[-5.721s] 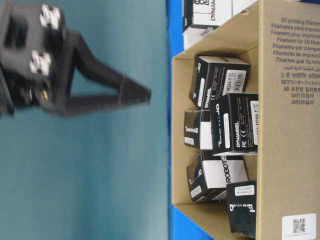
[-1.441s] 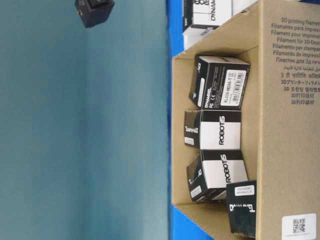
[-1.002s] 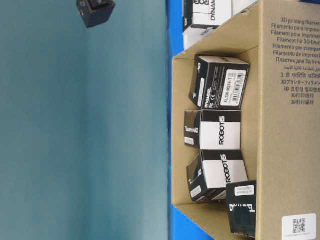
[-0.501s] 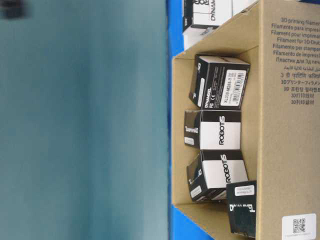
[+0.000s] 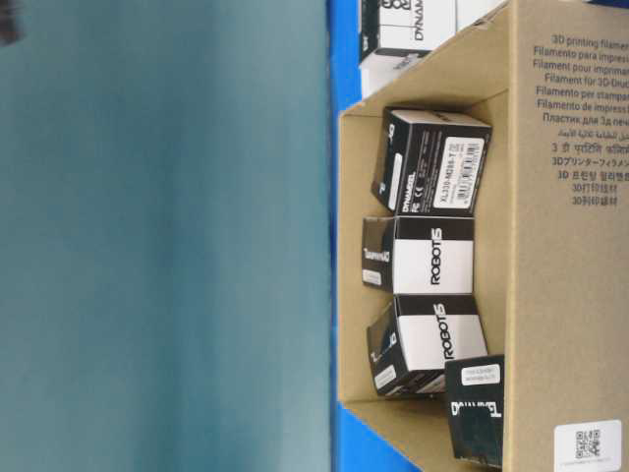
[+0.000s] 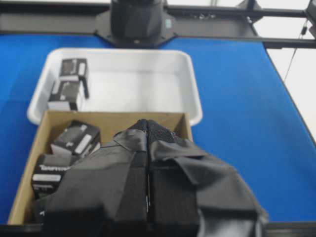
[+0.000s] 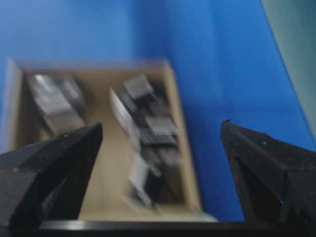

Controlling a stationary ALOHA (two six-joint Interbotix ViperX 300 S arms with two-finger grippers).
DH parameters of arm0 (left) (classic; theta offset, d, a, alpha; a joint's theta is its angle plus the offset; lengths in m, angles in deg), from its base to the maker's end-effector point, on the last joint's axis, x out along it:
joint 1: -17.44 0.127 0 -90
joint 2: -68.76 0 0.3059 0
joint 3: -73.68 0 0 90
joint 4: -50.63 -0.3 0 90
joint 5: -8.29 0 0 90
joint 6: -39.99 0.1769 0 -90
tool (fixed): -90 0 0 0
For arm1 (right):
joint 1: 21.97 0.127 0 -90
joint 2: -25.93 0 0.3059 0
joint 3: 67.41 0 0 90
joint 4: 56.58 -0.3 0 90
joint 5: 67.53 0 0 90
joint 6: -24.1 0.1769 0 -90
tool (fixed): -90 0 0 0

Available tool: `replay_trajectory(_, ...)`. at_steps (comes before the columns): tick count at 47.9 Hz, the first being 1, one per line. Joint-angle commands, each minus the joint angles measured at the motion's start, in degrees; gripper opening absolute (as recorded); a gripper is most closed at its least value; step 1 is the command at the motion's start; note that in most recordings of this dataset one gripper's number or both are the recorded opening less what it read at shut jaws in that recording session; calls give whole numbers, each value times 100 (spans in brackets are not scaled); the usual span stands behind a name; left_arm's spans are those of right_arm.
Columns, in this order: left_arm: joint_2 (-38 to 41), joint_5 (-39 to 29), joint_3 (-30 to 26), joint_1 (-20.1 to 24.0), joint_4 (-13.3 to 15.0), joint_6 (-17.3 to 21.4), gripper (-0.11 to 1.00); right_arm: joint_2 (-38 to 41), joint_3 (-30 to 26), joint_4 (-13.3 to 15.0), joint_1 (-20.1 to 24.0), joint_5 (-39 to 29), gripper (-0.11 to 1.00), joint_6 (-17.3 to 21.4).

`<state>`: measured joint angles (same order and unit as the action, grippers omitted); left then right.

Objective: Pick a box that is randomly placed inside the cardboard box.

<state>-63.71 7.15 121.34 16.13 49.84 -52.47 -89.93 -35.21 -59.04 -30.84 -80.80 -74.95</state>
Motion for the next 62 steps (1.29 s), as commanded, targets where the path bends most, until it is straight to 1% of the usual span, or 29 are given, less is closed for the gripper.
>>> replay_trajectory(1,18,26,-141,26,-9,0,-6,62,26,-26,158,562,99,237)
replay_trajectory(8,18,26,-141,26,-18,0,-6,272,70,-26,352,1072,99,747)
replay_trajectory(13,9,26,-141,26,-18,0,-6,448,44,-26,510,1283,99,861)
replay_trajectory(24,9,26,-141,26,-18,0,-6,721,-35,-26,677,1389,99,870)
replay_trajectory(62,18,26,-132,26,-18,0,-6,729,-35,-26,773,1354,99,905)
